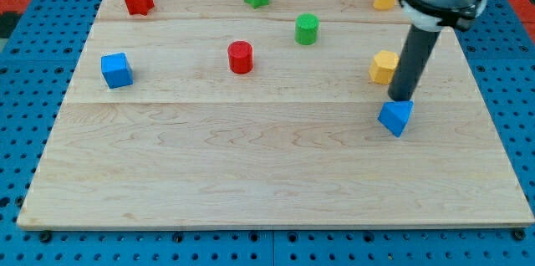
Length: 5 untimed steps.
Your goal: Push the triangle diagonally to the bottom right of the red circle
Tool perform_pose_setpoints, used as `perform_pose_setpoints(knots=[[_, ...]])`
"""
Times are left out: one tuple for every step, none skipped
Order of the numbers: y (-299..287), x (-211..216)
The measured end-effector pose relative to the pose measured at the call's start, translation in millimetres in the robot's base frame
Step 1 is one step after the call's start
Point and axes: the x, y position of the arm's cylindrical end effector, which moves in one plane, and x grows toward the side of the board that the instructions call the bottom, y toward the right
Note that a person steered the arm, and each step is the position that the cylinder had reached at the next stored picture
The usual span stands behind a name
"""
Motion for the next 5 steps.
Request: perform_pose_setpoints(knots=[[-4,46],[-110,53],[-117,53],[-39,22],[36,-8]])
